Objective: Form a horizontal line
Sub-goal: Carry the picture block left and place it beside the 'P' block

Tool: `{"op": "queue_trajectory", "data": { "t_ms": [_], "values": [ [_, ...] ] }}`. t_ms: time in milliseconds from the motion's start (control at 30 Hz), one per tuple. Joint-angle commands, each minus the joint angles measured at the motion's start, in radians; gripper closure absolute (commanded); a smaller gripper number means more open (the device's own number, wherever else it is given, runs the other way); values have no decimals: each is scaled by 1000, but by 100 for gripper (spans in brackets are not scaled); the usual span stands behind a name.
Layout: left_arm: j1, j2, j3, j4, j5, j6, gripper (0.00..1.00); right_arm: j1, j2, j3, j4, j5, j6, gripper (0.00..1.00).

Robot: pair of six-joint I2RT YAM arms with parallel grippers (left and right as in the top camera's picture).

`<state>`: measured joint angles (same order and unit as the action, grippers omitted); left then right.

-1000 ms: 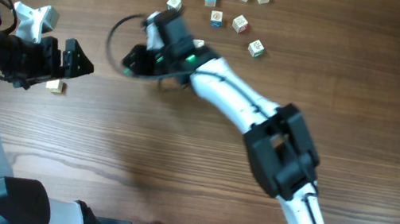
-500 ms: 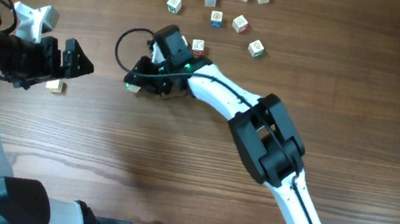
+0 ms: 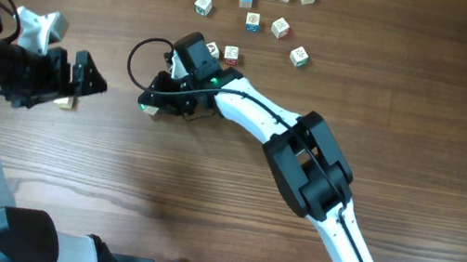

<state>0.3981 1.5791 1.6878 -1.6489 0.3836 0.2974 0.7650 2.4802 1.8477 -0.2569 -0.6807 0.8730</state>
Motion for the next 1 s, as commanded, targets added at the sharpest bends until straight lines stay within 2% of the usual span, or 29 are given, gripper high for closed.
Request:
{"op": "queue_trajectory", "data": {
  "t_ms": [0, 300, 400, 467, 533, 567, 600, 633, 700, 767, 967],
  "values": [
    [-3, -1, 6, -15, -146, 9, 0, 17, 6, -8, 22, -14, -16, 80],
    [-3, -1, 6, -1, -215, 8, 0, 28, 6, -8, 1, 7, -58, 77],
    [-3, -1, 6, -1, -46, 9, 0, 28, 6, -8, 7, 6, -59, 77],
    [-3, -1, 6, 59, 56, 4, 0, 28, 6, -8, 11, 7, -61, 77],
    [-3, -1, 6, 112, 114, 3, 0, 29, 6, -8, 13, 6, -60, 77],
    [0, -1, 6, 137, 95, -6, 0, 32, 6, -8, 14, 6, -59, 77],
    [6, -1, 6, 156, 67, -41, 0, 36, 6, -8, 14, 6, -60, 77],
    [44, 1, 6, 198, -58, -198, 0, 48, 6, -8, 14, 6, -58, 77],
    [108, 5, 6, 226, -175, -332, 0, 61, 6, -8, 28, -2, -59, 77],
    [184, 11, 3, 252, -163, -366, 0, 79, 6, -8, 61, 3, -59, 77],
    [352, 24, -82, 345, -88, -365, 0, 112, 6, -8, 143, 41, -59, 76]
  ]
}}
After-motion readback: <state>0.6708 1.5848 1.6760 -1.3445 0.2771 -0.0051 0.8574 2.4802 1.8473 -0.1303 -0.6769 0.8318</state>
